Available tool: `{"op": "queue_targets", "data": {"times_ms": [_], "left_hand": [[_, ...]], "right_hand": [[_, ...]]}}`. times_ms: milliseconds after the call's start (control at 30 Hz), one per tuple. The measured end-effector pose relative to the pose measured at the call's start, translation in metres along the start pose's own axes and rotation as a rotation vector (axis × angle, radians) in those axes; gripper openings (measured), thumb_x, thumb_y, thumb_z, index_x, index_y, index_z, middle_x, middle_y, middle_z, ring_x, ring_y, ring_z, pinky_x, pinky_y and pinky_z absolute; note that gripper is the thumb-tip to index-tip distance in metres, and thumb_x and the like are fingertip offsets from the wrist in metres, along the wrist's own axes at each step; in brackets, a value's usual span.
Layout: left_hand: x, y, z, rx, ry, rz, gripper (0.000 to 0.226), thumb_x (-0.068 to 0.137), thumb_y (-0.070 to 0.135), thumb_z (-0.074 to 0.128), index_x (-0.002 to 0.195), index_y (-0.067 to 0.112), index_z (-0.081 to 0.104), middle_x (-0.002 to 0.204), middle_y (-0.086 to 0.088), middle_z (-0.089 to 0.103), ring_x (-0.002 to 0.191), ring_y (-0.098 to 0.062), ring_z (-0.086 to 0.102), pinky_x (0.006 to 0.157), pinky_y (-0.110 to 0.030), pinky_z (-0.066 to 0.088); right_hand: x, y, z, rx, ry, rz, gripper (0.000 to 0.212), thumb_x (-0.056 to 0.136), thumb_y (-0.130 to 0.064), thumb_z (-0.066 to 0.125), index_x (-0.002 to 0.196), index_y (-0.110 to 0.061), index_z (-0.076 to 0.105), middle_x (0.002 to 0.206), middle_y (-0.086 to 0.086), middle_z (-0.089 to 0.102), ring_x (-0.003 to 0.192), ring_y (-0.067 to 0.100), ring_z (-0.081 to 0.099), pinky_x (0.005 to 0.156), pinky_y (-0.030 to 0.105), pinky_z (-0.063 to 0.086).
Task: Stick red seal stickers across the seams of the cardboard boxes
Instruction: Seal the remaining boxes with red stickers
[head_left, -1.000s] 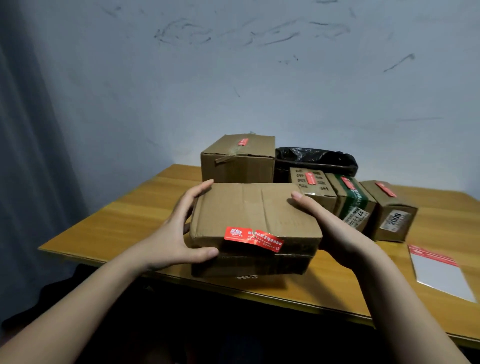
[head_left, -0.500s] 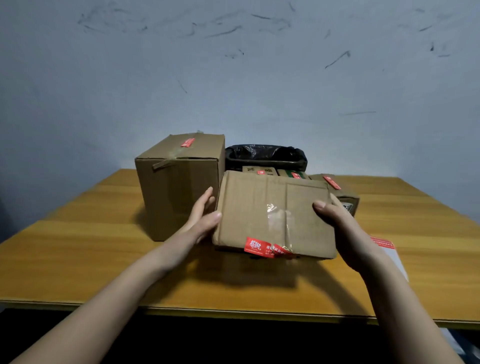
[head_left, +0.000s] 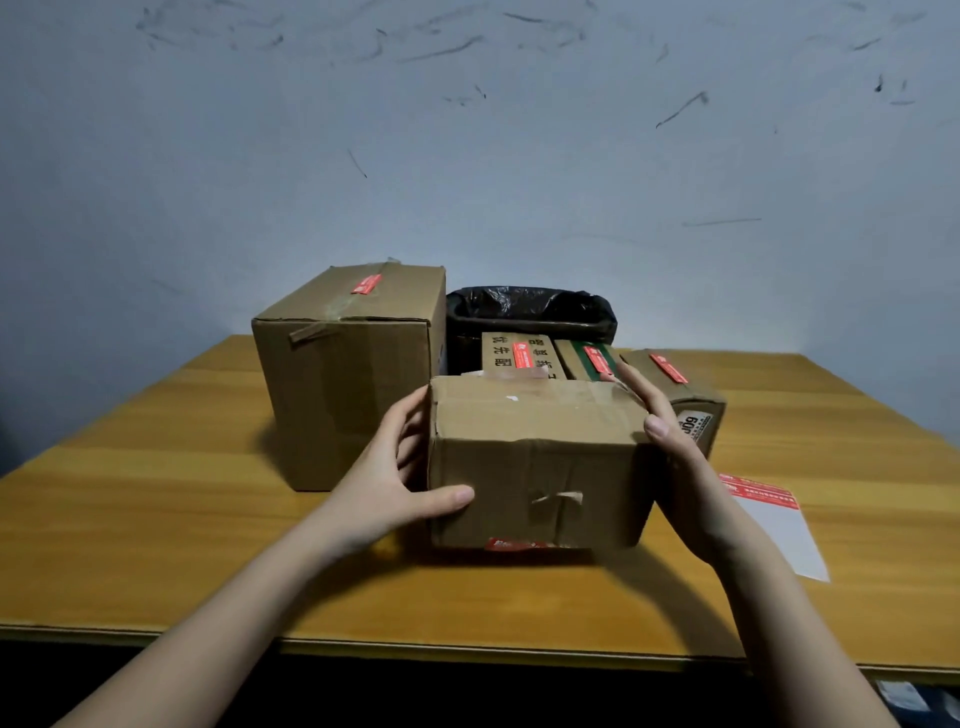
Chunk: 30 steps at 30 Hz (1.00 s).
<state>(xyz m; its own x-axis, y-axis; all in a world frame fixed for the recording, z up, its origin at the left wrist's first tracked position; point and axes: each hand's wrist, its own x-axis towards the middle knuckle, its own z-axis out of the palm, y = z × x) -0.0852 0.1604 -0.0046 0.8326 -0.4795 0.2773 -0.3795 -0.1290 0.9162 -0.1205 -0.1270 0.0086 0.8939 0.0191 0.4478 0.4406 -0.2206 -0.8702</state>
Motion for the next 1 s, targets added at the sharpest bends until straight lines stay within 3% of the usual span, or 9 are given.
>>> {"op": "queue_targets", "data": {"times_ms": [67, 233, 333, 433, 533, 633, 733, 867, 1000], "left_hand": [[-0.001, -0.004, 0.000, 0.074, 0.006, 0.041, 0.104, 0.047, 0.050, 0.083, 0.128, 0.058, 0.018, 0.145, 0.020, 0.026, 0.139, -0.007, 0.027, 0.114, -0.032, 0.030], [-0.008, -0.005, 0.003, 0.244, 0.046, 0.216, 0.107, 0.054, 0.044, 0.078, 0.135, 0.054, 0.008, 0.132, 0.051, 0.019, 0.131, 0.016, 0.027, 0.107, -0.007, 0.025], [-0.010, -0.007, 0.000, 0.404, 0.091, 0.357, 0.113, 0.057, 0.045, 0.079, 0.142, 0.045, 0.006, 0.145, 0.029, 0.020, 0.137, 0.008, 0.025, 0.109, -0.009, 0.023], [-0.012, -0.008, 0.000, 0.547, 0.104, 0.493, 0.117, 0.058, 0.049, 0.080, 0.145, 0.034, 0.004, 0.148, 0.012, 0.020, 0.140, -0.001, 0.023, 0.112, -0.014, 0.022], [-0.014, -0.008, 0.003, 0.647, 0.105, 0.652, 0.104, 0.063, 0.037, 0.077, 0.141, 0.015, 0.012, 0.146, -0.003, 0.026, 0.142, -0.014, 0.025, 0.115, -0.029, 0.026], [-0.015, -0.011, 0.004, 0.689, 0.077, 0.737, 0.106, 0.061, 0.025, 0.085, 0.138, 0.010, 0.014, 0.145, -0.015, 0.029, 0.142, -0.028, 0.028, 0.116, -0.044, 0.026], [-0.016, -0.016, 0.004, 0.699, 0.088, 0.786, 0.109, 0.057, 0.017, 0.089, 0.137, 0.009, 0.014, 0.142, -0.016, 0.032, 0.139, -0.034, 0.032, 0.116, -0.048, 0.025], [-0.017, -0.020, 0.000, 0.731, 0.128, 0.839, 0.102, 0.061, 0.021, 0.086, 0.135, 0.011, 0.016, 0.141, -0.013, 0.036, 0.138, -0.030, 0.036, 0.112, -0.058, 0.027], [-0.018, -0.020, -0.002, 0.757, 0.195, 0.853, 0.093, 0.068, 0.032, 0.082, 0.134, 0.013, 0.019, 0.140, -0.011, 0.039, 0.136, -0.026, 0.038, 0.109, -0.055, 0.033]], "right_hand": [[0.003, 0.013, -0.002, 0.022, -0.025, 0.027, 0.127, 0.033, -0.091, 0.065, 0.135, -0.022, 0.036, 0.140, 0.008, 0.040, 0.108, -0.010, 0.058, 0.086, 0.011, 0.046], [-0.014, 0.003, 0.009, 0.125, 0.046, 0.168, 0.083, 0.054, -0.064, 0.074, 0.130, -0.048, 0.046, 0.132, -0.015, 0.054, 0.116, 0.005, 0.058, 0.092, 0.027, 0.047], [-0.025, -0.010, 0.013, 0.143, 0.033, 0.193, 0.066, 0.064, -0.051, 0.069, 0.128, -0.043, 0.054, 0.126, -0.013, 0.061, 0.110, 0.011, 0.063, 0.086, 0.031, 0.052], [-0.027, -0.022, 0.019, 0.056, 0.101, 0.091, 0.042, 0.078, -0.039, 0.061, 0.119, -0.030, 0.063, 0.109, -0.013, 0.067, 0.096, -0.001, 0.064, 0.078, 0.015, 0.050], [-0.026, -0.031, 0.023, -0.017, 0.169, 0.000, 0.028, 0.084, -0.034, 0.055, 0.103, -0.021, 0.070, 0.107, -0.010, 0.070, 0.103, 0.002, 0.063, 0.082, 0.010, 0.045], [-0.025, -0.036, 0.024, -0.096, 0.160, -0.019, 0.021, 0.081, -0.035, 0.062, 0.092, -0.020, 0.072, 0.101, -0.006, 0.072, 0.100, 0.009, 0.065, 0.083, 0.018, 0.049], [-0.027, -0.039, 0.025, -0.108, 0.093, -0.011, 0.017, 0.075, -0.036, 0.070, 0.087, -0.023, 0.072, 0.098, -0.006, 0.072, 0.099, 0.009, 0.066, 0.080, 0.018, 0.051], [-0.031, -0.039, 0.026, -0.129, 0.068, -0.043, 0.030, 0.067, -0.048, 0.072, 0.087, -0.026, 0.071, 0.101, -0.005, 0.072, 0.105, 0.009, 0.064, 0.086, 0.019, 0.050], [-0.034, -0.038, 0.027, -0.200, 0.030, -0.124, 0.034, 0.069, -0.047, 0.074, 0.091, -0.022, 0.070, 0.103, -0.005, 0.069, 0.109, 0.014, 0.062, 0.093, 0.028, 0.050]]}}
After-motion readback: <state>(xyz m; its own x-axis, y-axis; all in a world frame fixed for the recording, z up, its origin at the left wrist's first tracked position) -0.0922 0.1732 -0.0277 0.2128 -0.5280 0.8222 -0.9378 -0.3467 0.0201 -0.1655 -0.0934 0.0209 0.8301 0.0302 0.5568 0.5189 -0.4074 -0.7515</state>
